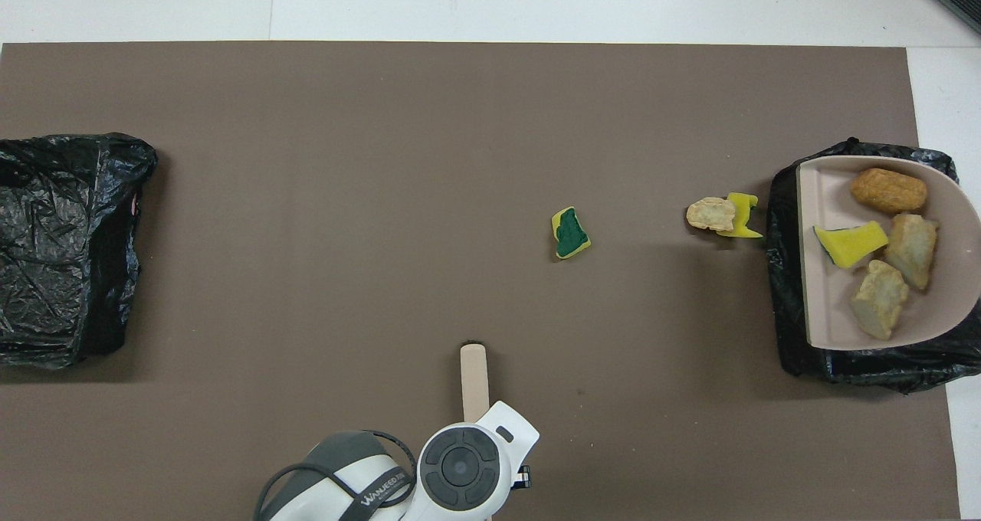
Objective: Sweep and dump trash in bin
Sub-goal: 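Tilt the dustpan over the black bag with the right gripper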
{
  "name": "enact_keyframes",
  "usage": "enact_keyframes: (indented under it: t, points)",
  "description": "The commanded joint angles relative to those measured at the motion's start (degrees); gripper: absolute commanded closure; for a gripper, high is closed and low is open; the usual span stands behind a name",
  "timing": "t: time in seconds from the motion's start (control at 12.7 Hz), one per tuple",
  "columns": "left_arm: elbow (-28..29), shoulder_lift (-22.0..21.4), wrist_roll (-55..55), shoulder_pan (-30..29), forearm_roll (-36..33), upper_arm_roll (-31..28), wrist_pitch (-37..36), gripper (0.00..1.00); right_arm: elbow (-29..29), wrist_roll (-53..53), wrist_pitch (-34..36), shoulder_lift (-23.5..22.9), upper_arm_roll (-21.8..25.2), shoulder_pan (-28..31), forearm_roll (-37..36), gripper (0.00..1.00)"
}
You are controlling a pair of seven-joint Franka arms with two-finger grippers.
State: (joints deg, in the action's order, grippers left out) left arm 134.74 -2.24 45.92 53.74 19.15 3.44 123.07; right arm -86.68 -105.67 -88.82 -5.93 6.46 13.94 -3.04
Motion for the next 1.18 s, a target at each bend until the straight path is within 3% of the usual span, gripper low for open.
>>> enact_keyframes:
  t: [0.0,0.39,0.87,1.1]
  points:
    - [-0.9,-1.0,-1.0,-0.6,1.0,-0.3,-2.8,0.0,0.4,-1.4,1.5,0.6,0.1,0.6,-0.7,1.0]
    - [-3.6,-1.9,-1.2,-2.9,0.9,-0.6,-7.7,0.0,0.4,-3.0,-0.8,0.6,0.0,2.8,-4.9,1.0]
    - [-3.5,-1.8,-1.5,-3.8,0.8,-0.7,-7.8,0.0,-0.3,-3.1,-10.6,-0.3,-0.2,3.9,-12.8,1.0]
    - [-3.5,-1.8,-1.5,-4.4,0.8,-0.7,-7.8,0.0,-2.8,1.1,-14.2,-0.8,-0.7,2.2,-21.1,1.0]
